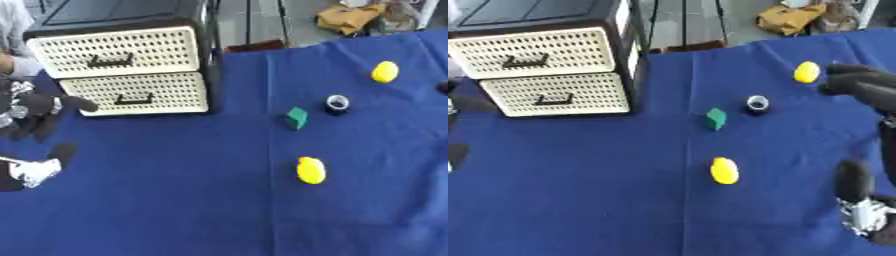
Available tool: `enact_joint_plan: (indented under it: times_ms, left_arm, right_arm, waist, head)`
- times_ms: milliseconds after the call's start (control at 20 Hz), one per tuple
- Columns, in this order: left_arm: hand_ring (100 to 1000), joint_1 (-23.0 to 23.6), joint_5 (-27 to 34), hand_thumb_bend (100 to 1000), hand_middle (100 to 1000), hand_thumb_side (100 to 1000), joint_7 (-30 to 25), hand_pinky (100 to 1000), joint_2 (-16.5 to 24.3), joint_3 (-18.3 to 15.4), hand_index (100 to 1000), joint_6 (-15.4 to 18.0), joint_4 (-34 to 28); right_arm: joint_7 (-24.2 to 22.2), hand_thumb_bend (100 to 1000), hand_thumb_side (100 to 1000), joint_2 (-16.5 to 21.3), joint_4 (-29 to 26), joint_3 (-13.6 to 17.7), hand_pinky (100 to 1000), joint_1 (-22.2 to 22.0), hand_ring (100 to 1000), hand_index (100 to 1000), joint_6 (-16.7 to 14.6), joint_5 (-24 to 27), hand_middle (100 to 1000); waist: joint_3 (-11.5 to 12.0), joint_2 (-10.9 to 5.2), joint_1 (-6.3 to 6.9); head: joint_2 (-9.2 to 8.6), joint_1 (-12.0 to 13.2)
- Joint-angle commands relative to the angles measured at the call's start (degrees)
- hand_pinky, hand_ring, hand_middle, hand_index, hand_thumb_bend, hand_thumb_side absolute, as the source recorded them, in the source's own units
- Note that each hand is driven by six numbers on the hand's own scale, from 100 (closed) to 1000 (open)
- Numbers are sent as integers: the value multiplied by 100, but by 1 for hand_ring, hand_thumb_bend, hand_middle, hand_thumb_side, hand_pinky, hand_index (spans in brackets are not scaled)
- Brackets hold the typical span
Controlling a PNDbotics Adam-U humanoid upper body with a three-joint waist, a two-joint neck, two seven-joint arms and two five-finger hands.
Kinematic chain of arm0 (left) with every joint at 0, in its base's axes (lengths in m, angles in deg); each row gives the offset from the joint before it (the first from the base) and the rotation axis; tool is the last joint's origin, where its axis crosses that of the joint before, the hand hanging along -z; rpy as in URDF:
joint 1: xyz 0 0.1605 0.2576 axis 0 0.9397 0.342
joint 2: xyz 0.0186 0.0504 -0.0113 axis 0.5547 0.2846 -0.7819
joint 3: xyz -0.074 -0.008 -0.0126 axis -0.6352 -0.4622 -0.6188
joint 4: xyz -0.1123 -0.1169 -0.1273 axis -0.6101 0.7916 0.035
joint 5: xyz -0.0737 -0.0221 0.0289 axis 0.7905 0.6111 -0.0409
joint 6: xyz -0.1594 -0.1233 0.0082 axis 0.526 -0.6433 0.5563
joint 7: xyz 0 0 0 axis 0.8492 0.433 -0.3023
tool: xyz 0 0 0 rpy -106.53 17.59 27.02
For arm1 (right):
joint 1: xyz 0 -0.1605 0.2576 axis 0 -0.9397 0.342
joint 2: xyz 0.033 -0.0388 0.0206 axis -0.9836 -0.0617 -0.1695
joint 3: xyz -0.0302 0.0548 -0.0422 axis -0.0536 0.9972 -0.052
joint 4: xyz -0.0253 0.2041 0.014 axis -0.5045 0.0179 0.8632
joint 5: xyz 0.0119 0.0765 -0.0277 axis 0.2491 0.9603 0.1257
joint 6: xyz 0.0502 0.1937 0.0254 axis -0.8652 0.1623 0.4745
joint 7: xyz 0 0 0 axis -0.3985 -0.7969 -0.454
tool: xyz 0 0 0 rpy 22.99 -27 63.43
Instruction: Pick up objects from table and place into drawer.
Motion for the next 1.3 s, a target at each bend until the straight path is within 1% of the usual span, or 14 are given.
enact_joint_plan:
  times_ms: [50,100,150,250,450,500,700,900,1100,1300]
  left_arm:
    - [100,-129,-54,100,139,417,260,100,336,-20,858,-187,-72]
    - [100,-167,-53,100,135,380,346,100,363,-26,845,-248,-72]
    - [100,-206,-47,100,129,319,425,100,384,-35,828,-309,-72]
    - [100,-279,-11,100,124,287,520,100,426,-45,832,-423,-72]
    - [100,-425,0,100,156,328,447,100,543,-72,879,-568,-72]
    - [100,-480,-39,100,162,320,391,100,569,-79,886,-591,-72]
    - [100,-687,-80,100,174,348,126,100,587,-13,917,-759,-72]
    - [100,-890,88,100,170,370,-199,100,559,136,957,-1191,-72]
    - [100,-1122,307,100,167,368,-571,100,507,247,954,-1720,-72]
    - [100,-1276,183,100,167,355,-720,100,456,306,940,-2168,-20]
  right_arm:
    - [-64,100,535,48,-59,-2,718,14,859,896,-10,42,781]
    - [-79,100,535,43,-59,-7,718,10,859,894,-10,34,781]
    - [-95,100,536,38,-59,-14,718,4,859,891,-11,24,780]
    - [-121,100,537,29,-59,-25,718,-9,860,887,-15,2,780]
    - [-152,100,532,20,-59,-45,720,-39,861,880,-25,-55,779]
    - [-157,100,539,18,-59,-52,720,-46,862,878,-30,-69,779]
    - [-175,100,540,0,-59,-77,720,-63,862,871,-48,-120,778]
    - [-176,100,540,-15,-59,-108,720,-62,863,867,-60,-130,777]
    - [-188,100,533,-23,-59,-138,721,-54,863,864,-77,-113,776]
    - [-219,100,528,-33,-59,-161,721,-49,862,860,-86,-103,774]
  waist:
    - [-7,-102,2]
    - [-13,-95,7]
    - [-19,-90,12]
    - [-24,-80,21]
    - [-32,-66,37]
    - [-35,-62,40]
    - [-60,-48,45]
    - [-112,-51,47]
    - [-174,-61,51]
    - [-236,-57,71]
  head:
    - [29,32]
    - [26,34]
    - [27,37]
    - [26,41]
    - [21,54]
    - [19,54]
    - [-4,66]
    - [-11,105]
    - [-40,160]
    - [-75,215]
